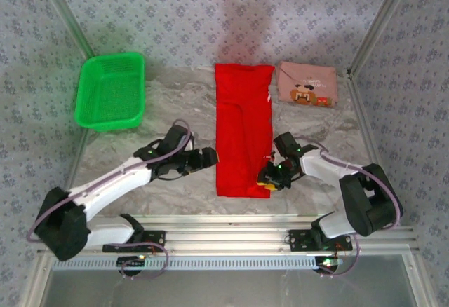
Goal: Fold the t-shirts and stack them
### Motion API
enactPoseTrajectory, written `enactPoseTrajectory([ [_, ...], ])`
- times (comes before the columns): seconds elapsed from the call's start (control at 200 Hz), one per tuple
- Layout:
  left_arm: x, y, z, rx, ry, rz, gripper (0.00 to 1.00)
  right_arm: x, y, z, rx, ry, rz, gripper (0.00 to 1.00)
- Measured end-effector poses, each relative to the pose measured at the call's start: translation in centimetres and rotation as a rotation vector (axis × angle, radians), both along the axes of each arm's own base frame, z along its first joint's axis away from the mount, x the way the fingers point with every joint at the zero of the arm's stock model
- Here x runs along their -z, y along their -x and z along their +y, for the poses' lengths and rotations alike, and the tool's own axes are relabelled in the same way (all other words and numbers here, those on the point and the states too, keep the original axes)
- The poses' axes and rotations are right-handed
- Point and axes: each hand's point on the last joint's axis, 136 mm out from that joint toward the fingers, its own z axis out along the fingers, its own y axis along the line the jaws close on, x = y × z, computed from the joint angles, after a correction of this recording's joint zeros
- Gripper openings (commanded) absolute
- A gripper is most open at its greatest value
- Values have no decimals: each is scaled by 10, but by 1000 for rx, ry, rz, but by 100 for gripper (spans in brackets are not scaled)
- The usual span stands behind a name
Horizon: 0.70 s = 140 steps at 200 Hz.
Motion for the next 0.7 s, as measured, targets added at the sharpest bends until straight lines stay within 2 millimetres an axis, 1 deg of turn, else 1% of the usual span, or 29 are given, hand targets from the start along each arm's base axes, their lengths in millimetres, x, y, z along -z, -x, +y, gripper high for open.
enactPoseTrajectory([
  [0.06,-18,0,8,-19,15,-59,87,2,1,2,-18,10,0,36],
  [0.13,-35,1,19,-46,31,-107,87,4,1,6,-38,22,5,35],
  [0.23,-45,2,41,-100,32,-143,87,7,2,11,-61,32,11,30],
  [0.3,-43,5,56,-136,21,-146,87,5,1,15,-77,34,0,22],
  [0.37,-36,12,68,-158,6,-133,87,1,0,20,-93,36,-11,13],
  [0.475,-23,23,81,-176,-16,-109,87,-6,-3,28,-118,32,-28,4],
  [0.615,-6,34,90,-182,-44,-70,87,-11,-6,41,-150,30,-35,3],
  [0.7,3,38,92,-180,-56,-48,87,-12,-7,49,-174,32,-34,5],
])
